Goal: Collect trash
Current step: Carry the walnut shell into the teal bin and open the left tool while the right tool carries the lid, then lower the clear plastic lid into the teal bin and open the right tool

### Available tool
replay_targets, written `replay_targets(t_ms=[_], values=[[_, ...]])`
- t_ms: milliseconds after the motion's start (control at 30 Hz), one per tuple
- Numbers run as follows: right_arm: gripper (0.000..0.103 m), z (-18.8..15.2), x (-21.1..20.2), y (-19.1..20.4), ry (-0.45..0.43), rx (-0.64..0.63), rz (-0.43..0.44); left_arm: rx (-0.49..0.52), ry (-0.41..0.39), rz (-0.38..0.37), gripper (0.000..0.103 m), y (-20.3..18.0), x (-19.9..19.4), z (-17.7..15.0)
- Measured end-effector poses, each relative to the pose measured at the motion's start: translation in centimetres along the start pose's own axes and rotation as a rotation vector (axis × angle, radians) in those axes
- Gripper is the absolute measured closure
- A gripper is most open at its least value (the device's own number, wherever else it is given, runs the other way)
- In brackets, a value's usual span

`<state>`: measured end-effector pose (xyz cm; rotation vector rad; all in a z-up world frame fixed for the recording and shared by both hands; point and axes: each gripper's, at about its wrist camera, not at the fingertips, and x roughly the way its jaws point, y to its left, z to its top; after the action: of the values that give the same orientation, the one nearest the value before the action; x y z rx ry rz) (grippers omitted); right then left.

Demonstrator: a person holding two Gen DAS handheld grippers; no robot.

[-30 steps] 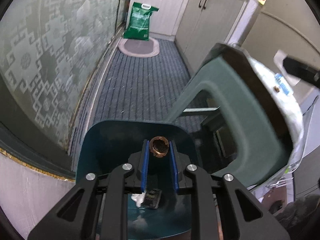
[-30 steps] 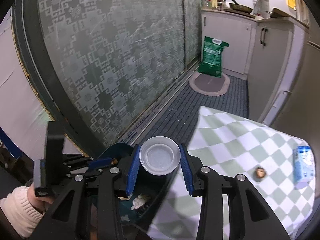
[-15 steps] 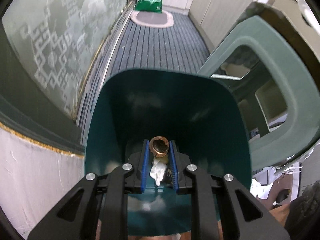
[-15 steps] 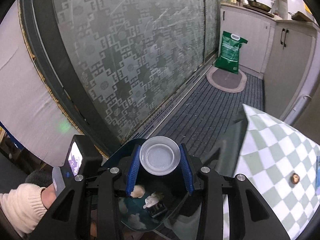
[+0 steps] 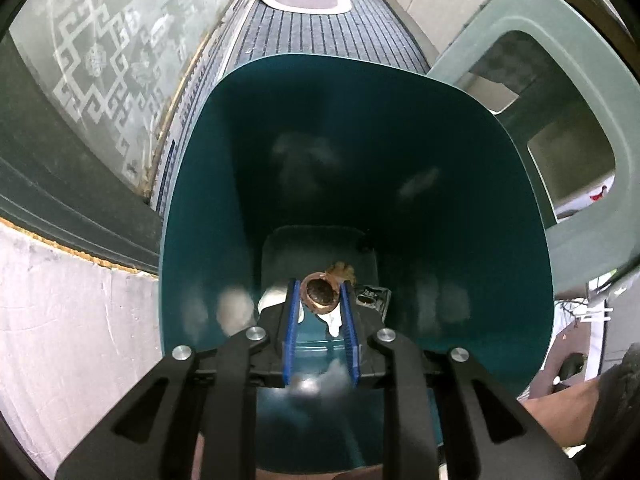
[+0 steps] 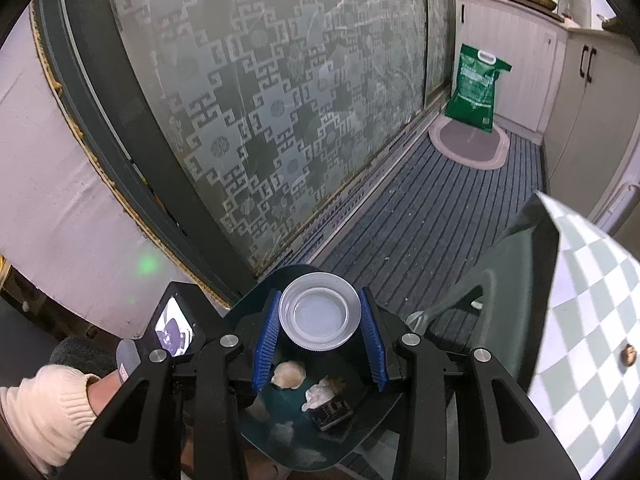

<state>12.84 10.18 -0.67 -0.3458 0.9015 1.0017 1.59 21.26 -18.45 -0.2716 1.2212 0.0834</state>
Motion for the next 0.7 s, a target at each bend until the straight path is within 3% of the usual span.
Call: replay_targets(t_ms=[333, 700], values=[[0.064, -1.1, 2.4, 0.2, 0.060, -0.004, -0.011, -0.012, -0.080, -0.013, 0.078, 0.4, -2.1, 0.6], [0.064, -3.6, 5.9, 0.9, 0.139, -0.013, -0.017, -0.042, -0.344, -0.066, 0.082, 0.7, -8.8, 2.2]])
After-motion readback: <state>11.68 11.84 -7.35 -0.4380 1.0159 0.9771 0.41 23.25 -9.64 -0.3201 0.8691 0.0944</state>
